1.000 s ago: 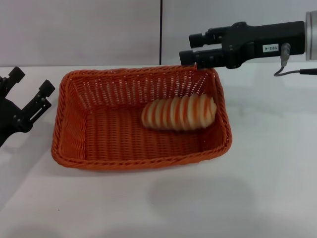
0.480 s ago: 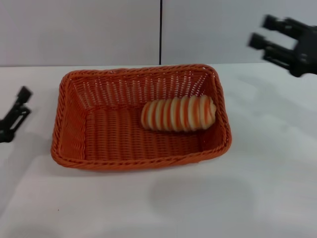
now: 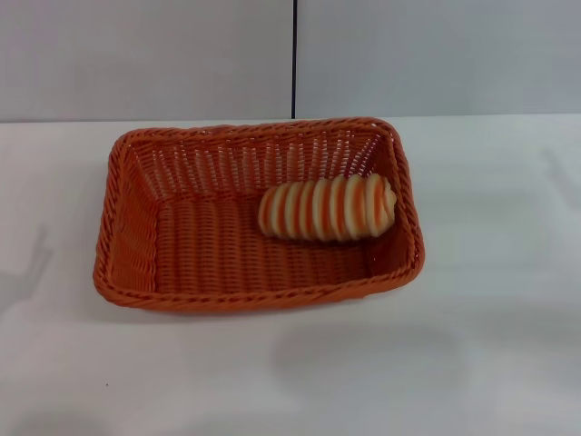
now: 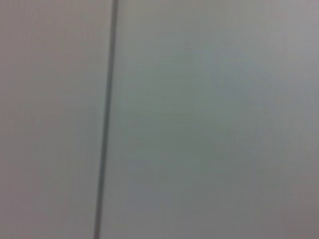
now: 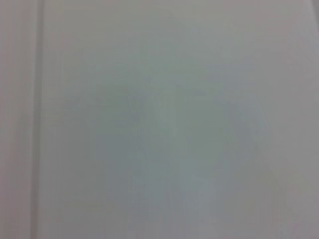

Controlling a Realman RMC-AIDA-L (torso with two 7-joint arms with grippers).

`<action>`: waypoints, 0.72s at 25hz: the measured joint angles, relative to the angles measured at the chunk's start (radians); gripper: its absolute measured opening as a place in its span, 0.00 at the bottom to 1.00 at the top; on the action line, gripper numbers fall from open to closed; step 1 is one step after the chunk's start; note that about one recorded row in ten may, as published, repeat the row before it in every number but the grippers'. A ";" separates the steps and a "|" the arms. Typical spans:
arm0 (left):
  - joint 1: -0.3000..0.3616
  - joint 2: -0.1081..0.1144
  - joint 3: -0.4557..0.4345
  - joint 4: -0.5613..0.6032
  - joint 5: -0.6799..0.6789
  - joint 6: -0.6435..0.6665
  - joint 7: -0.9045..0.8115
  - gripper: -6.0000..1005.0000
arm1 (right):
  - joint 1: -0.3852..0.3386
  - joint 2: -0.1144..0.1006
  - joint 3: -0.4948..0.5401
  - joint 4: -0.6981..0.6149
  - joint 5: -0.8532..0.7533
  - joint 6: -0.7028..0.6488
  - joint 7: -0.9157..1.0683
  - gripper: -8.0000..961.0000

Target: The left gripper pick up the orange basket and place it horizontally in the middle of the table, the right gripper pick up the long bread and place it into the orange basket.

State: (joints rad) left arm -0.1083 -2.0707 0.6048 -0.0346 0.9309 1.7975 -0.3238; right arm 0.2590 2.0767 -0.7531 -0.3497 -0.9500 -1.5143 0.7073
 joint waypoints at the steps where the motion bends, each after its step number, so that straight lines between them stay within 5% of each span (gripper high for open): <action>1: 0.001 0.000 -0.024 -0.020 0.000 0.011 0.011 0.81 | -0.001 0.000 0.008 0.010 0.013 -0.006 -0.009 0.68; 18: -0.034 0.000 -0.052 -0.067 0.000 0.007 0.057 0.81 | 0.022 0.001 0.050 0.049 0.026 -0.012 -0.038 0.68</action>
State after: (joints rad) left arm -0.1423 -2.0704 0.5524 -0.1021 0.9310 1.8045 -0.2672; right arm 0.2815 2.0777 -0.7033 -0.3003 -0.9241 -1.5261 0.6693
